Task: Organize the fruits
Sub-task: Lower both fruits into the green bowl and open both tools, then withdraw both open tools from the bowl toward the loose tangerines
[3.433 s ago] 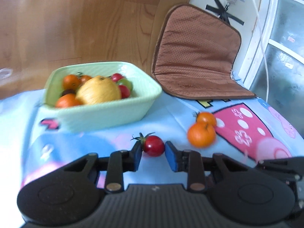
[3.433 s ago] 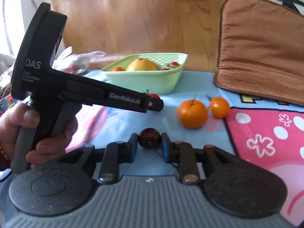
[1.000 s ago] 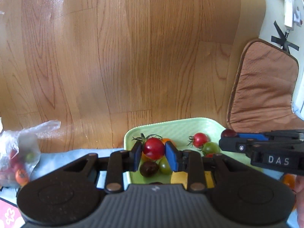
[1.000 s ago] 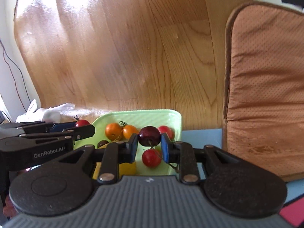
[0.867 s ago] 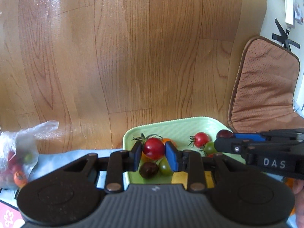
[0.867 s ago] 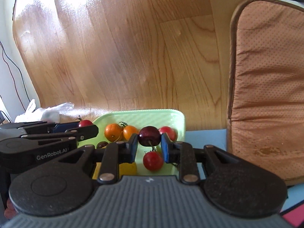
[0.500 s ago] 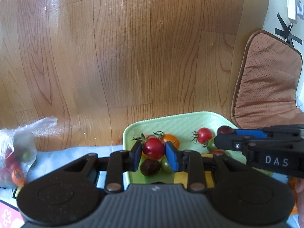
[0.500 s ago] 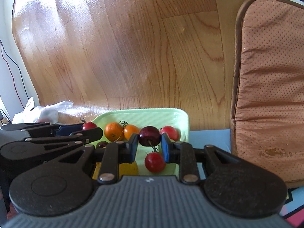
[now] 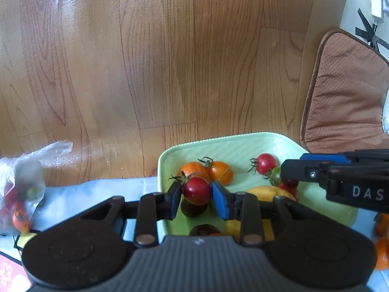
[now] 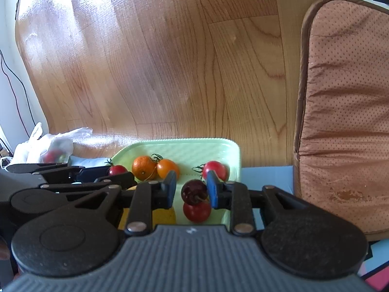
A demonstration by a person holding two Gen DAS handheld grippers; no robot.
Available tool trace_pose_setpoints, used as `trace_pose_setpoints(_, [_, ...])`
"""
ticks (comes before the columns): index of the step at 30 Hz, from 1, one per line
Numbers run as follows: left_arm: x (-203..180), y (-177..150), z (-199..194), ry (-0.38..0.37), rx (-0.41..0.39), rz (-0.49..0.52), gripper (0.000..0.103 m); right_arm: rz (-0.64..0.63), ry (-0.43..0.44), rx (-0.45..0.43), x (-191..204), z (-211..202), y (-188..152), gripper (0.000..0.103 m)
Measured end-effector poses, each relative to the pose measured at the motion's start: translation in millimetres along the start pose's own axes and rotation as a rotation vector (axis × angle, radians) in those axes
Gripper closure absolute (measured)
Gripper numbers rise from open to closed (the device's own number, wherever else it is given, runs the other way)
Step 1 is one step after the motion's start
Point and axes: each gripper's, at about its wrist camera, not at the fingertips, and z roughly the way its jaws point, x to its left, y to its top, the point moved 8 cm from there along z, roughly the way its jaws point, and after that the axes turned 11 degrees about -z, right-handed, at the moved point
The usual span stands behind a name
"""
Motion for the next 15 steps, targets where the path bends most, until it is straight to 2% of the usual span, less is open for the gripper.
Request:
trace_pose_setpoints(3, [1,0,-1,0.008,0.000,-0.004,0.070,0.004,-0.001,-0.010,1,-3,0,0.070])
trace_pose_setpoints(8, [-3,2,-11,0.007,-0.023,0.008,0.056,0.015,0.003,-0.033,4,-14,2,0.070])
trace_pose_setpoints(15, [-5,2,-35,0.000,-0.045,-0.008,0.051,0.026,0.005,-0.067,10,-41,-2,0.069])
